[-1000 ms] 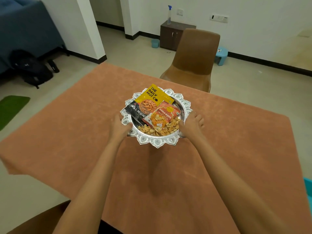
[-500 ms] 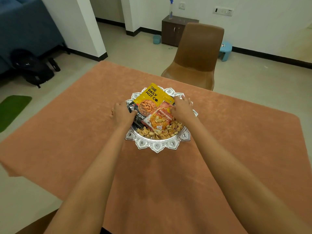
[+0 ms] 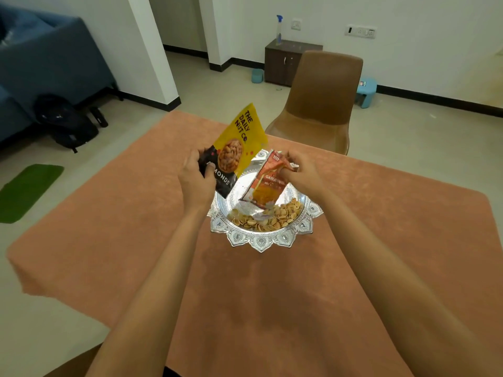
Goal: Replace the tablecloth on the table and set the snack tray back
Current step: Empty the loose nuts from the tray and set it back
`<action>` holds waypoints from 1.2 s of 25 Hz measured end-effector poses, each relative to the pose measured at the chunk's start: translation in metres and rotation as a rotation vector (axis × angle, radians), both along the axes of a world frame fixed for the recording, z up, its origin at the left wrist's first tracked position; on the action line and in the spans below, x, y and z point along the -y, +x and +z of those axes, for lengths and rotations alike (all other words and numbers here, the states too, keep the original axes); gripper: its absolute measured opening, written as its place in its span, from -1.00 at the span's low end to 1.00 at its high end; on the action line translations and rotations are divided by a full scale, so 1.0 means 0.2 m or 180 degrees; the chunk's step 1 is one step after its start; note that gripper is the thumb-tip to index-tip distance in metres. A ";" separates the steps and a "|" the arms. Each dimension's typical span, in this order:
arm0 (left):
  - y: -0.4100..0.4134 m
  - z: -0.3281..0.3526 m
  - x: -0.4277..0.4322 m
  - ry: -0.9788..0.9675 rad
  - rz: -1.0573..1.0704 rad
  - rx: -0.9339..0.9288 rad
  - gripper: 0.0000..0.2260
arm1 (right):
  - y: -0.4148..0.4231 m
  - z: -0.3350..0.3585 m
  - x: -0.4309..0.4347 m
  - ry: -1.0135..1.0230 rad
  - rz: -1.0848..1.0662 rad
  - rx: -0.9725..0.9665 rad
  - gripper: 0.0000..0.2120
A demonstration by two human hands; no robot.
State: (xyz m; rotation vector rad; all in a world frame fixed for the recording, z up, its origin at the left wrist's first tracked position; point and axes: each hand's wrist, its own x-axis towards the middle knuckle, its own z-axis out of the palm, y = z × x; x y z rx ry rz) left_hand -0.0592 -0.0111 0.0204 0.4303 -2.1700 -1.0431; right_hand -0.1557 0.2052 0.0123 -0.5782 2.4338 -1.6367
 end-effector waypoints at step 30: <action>0.03 -0.04 -0.19 0.0433 -0.0394 0.0298 -0.62 | 0.27 -0.11 0.27 0.1061 -0.0139 -0.1640 -0.43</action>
